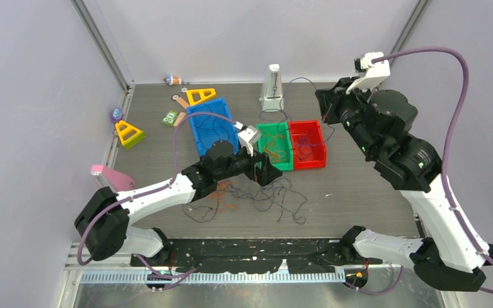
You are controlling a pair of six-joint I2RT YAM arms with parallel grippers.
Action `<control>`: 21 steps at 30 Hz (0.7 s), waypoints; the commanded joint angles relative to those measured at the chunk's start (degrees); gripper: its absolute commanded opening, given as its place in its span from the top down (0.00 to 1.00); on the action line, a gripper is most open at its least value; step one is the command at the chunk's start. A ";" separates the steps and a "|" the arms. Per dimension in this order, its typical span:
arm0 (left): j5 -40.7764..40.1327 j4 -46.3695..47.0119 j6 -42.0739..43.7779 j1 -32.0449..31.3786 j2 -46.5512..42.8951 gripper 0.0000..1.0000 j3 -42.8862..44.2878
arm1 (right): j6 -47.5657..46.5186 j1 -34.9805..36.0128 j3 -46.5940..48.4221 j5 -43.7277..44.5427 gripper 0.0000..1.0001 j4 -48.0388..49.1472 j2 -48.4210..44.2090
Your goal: Untangle the cables
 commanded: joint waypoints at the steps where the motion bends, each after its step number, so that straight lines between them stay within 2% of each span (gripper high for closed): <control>1: -4.57 -3.51 -0.16 0.09 -2.19 0.03 -3.08 | 2.80 -7.02 -3.82 -0.29 0.95 -0.68 2.06; 5: -5.90 -8.98 2.12 0.06 -3.13 0.03 -5.25 | 4.13 -13.07 -9.01 -2.81 0.95 3.07 4.40; 9: -5.74 -12.60 4.91 0.01 -0.92 0.03 -5.00 | 5.78 -16.02 -13.25 -2.28 0.95 7.07 8.28; 14: -4.05 -10.90 9.44 0.01 2.20 0.03 -6.06 | 7.90 -17.73 -16.49 -0.04 0.95 11.01 14.42; 21: -5.37 -9.99 14.73 0.01 0.18 0.02 -7.83 | 8.52 -18.11 -17.84 3.23 0.95 10.72 18.28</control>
